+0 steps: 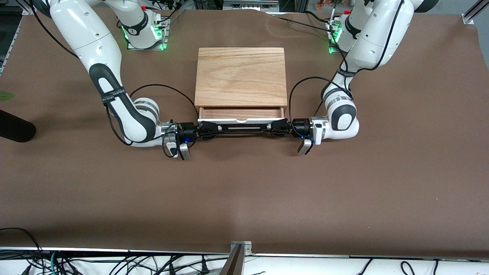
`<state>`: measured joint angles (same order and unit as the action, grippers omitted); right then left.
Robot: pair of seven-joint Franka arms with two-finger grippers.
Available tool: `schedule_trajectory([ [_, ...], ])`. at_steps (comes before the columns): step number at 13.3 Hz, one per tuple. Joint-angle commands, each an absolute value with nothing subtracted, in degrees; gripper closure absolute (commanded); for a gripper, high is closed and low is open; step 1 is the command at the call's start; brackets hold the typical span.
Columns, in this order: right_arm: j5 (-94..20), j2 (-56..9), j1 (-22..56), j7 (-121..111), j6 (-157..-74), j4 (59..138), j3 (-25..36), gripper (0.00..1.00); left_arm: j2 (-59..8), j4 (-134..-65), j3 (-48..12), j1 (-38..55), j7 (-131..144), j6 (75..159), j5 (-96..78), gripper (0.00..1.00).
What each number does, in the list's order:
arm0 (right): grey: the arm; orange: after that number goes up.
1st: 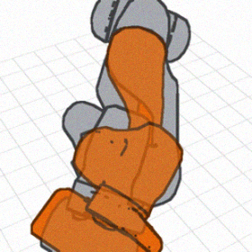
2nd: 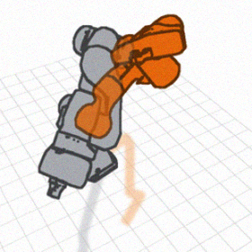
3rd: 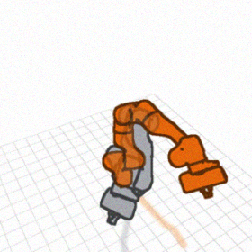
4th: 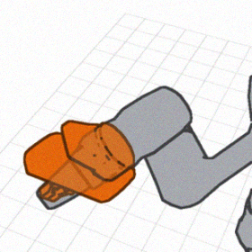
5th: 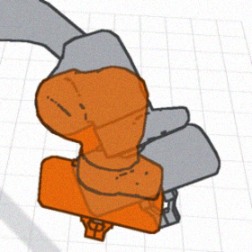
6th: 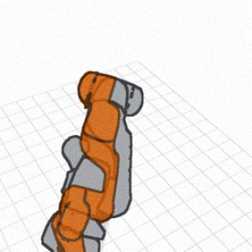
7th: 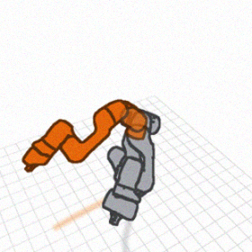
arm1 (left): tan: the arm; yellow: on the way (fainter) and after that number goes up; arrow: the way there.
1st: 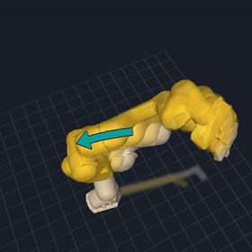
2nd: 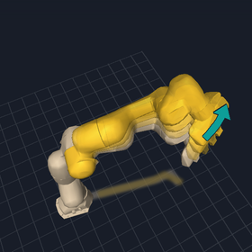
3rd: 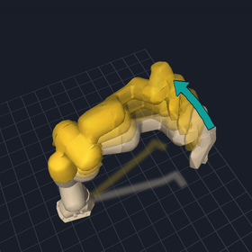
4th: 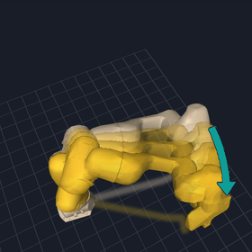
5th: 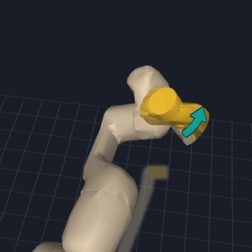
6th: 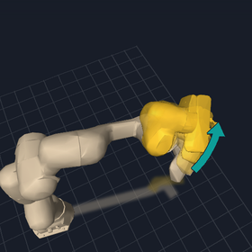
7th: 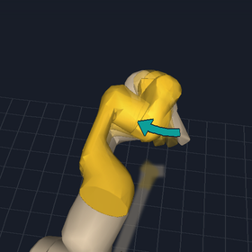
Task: Pull top drawer with both arms simultaneously
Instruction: 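Pull the handle outward with both grippers, sliding the drawer open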
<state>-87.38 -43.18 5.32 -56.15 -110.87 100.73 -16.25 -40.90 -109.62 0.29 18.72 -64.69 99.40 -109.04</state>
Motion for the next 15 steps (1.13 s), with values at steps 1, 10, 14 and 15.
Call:
schedule_trajectory([
  [1,-92.0,-44.9,3.8,-49.4,-110.8,90.8,-16.5,0.94,-44.8,-105.1,1.2,18.5,-65.0,101.4,-113.8,1.0],
  [10,-91.9,-51.1,3.8,-48.3,-111.1,81.3,-15.7,0.94,-49.6,-99.2,3.1,18.5,-62.0,102.1,-115.2,1.0],
  [14,-91.9,-51.2,3.8,-48.3,-111.1,80.9,-15.7,0.94,-51.8,-95.0,5.0,18.6,-59.0,102.7,-115.0,1.0],
  [15,-91.9,-51.2,3.8,-48.2,-111.0,80.9,-15.7,0.94,-52.1,-94.7,5.2,18.6,-58.5,102.7,-115.1,1.0],
])
